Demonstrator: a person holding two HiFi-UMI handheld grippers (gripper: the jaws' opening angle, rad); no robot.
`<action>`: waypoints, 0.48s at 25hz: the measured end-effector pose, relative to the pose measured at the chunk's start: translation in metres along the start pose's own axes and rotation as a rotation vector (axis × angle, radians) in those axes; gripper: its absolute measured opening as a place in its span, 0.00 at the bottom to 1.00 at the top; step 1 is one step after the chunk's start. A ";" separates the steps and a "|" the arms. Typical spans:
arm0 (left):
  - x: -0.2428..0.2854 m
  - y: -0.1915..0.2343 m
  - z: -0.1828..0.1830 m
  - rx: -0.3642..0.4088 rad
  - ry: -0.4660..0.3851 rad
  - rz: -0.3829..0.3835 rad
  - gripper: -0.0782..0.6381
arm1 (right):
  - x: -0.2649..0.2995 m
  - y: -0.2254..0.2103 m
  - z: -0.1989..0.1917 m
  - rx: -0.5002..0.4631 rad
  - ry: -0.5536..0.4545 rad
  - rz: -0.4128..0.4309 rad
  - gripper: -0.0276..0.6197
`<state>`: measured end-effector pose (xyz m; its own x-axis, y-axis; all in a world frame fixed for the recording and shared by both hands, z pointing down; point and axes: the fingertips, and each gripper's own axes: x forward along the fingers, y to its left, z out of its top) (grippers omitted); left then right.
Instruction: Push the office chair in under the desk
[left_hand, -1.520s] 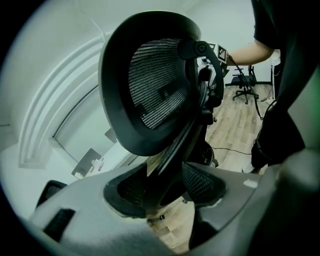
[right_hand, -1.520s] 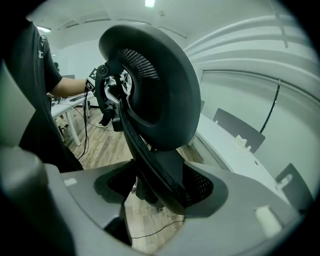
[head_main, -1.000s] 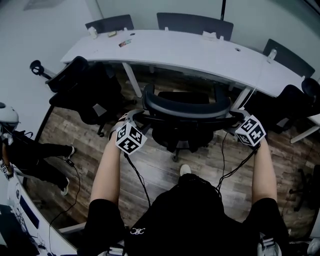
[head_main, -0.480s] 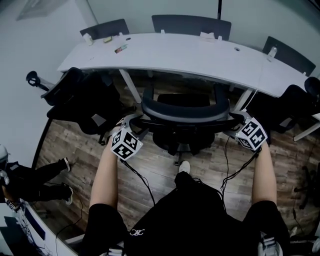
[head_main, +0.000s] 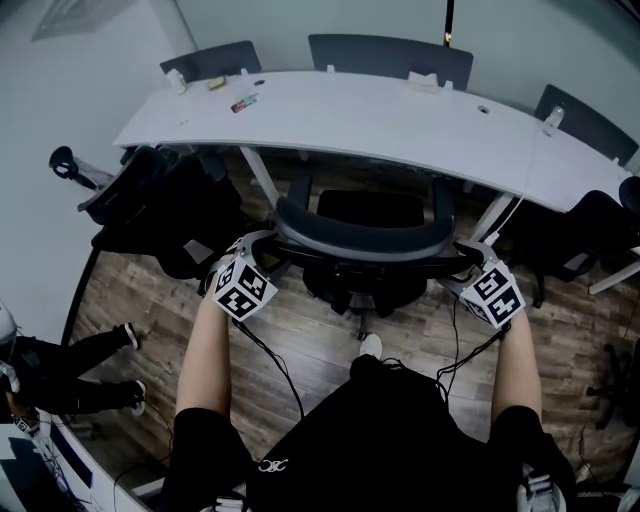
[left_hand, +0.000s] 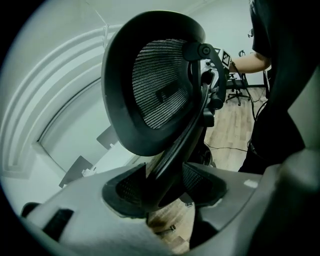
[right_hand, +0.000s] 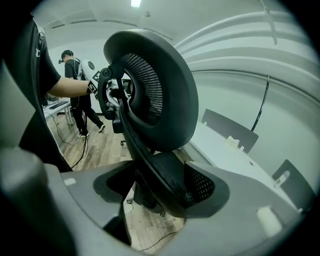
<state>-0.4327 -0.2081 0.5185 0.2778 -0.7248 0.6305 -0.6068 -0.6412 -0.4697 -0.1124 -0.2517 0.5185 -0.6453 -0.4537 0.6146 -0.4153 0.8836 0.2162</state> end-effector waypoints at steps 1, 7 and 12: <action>0.003 0.006 -0.002 -0.002 0.001 -0.002 0.43 | 0.004 -0.002 0.003 0.001 0.001 0.000 0.53; 0.025 0.042 -0.008 0.006 0.009 -0.005 0.43 | 0.028 -0.017 0.018 0.006 -0.004 -0.036 0.53; 0.050 0.074 -0.005 0.016 0.018 -0.016 0.43 | 0.047 -0.039 0.028 0.018 -0.001 -0.064 0.53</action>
<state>-0.4671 -0.2906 0.5186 0.2740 -0.7096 0.6491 -0.5900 -0.6571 -0.4692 -0.1443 -0.3103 0.5176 -0.6179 -0.5094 0.5989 -0.4671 0.8506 0.2416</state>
